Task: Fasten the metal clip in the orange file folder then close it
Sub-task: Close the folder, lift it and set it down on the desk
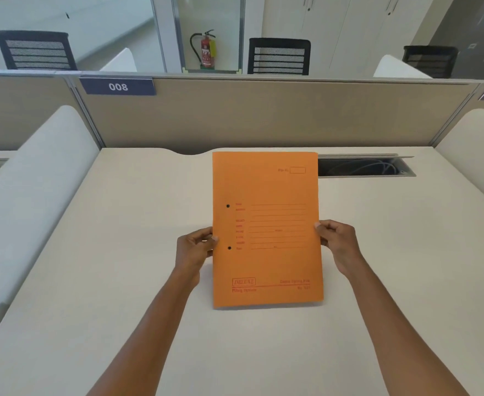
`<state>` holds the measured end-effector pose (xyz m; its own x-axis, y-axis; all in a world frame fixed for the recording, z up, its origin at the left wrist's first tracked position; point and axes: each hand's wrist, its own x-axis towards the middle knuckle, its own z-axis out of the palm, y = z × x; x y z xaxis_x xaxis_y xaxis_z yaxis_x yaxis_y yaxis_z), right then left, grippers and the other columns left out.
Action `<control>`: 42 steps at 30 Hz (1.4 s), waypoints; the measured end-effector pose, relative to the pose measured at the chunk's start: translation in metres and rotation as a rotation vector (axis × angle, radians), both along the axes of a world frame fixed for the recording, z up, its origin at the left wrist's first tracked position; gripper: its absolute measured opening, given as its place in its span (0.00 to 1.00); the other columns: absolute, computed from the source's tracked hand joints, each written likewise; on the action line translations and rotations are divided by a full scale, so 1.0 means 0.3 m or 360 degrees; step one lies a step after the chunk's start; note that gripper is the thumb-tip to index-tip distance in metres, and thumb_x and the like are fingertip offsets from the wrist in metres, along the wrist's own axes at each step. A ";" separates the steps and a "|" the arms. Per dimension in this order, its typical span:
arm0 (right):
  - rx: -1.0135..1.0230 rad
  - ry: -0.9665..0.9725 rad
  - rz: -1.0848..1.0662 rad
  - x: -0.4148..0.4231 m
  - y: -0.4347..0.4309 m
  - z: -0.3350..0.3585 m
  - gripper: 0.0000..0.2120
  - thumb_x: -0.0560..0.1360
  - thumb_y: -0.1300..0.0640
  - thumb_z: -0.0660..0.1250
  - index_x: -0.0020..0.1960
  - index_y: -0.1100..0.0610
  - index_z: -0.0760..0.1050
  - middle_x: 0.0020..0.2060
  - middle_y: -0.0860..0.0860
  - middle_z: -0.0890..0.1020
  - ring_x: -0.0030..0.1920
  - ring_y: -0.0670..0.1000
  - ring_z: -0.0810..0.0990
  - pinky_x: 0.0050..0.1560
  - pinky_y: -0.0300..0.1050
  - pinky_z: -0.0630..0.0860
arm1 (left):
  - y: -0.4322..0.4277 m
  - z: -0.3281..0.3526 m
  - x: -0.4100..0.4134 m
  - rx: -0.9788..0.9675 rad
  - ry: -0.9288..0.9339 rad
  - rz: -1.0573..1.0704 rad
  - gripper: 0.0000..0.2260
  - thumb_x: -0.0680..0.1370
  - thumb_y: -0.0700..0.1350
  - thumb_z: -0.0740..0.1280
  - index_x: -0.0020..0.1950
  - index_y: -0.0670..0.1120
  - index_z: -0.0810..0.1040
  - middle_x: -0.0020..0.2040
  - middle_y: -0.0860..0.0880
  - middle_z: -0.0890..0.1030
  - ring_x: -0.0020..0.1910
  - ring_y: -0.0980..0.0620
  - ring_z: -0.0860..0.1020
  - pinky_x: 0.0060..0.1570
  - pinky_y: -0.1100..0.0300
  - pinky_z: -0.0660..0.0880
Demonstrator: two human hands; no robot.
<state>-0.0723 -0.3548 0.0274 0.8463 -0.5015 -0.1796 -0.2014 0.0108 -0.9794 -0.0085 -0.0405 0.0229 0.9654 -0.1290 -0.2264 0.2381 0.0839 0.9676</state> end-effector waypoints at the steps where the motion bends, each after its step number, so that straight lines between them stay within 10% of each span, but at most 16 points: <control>1: -0.0001 -0.0026 0.0010 0.002 0.004 0.008 0.08 0.77 0.61 0.68 0.51 0.65 0.82 0.45 0.60 0.85 0.43 0.55 0.83 0.49 0.51 0.81 | 0.004 0.009 0.002 -0.0007 -0.0014 0.0011 0.09 0.76 0.34 0.69 0.48 0.47 0.85 0.40 0.50 0.86 0.44 0.47 0.85 0.45 0.50 0.81; 24: -0.0177 0.0163 0.0011 0.223 0.128 -0.014 0.05 0.76 0.59 0.70 0.43 0.56 0.83 0.41 0.51 0.86 0.43 0.51 0.85 0.36 0.38 0.79 | 0.119 0.000 0.149 0.0115 0.0039 0.0180 0.09 0.75 0.32 0.68 0.48 0.43 0.85 0.43 0.46 0.86 0.42 0.47 0.85 0.40 0.54 0.81; 31: -0.0362 0.0158 -0.0041 0.478 0.238 0.014 0.07 0.71 0.64 0.74 0.36 0.55 0.80 0.38 0.53 0.84 0.43 0.55 0.84 0.48 0.50 0.82 | 0.178 -0.035 0.379 0.0227 0.0137 0.0458 0.06 0.74 0.33 0.69 0.49 0.39 0.84 0.48 0.42 0.85 0.45 0.44 0.83 0.48 0.51 0.81; 42: -0.0657 0.0387 0.0094 0.709 0.289 -0.084 0.04 0.70 0.65 0.74 0.40 0.67 0.82 0.40 0.58 0.84 0.40 0.53 0.80 0.43 0.41 0.74 | 0.187 -0.134 0.581 0.0773 0.0064 0.0491 0.06 0.74 0.36 0.71 0.49 0.41 0.85 0.47 0.44 0.85 0.43 0.49 0.81 0.48 0.61 0.75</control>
<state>0.1404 -0.2683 0.0021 0.8337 -0.5247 -0.1722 -0.4138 -0.3873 -0.8239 0.1657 0.0155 -0.0174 0.9313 0.2853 -0.2265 0.3105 -0.2966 0.9031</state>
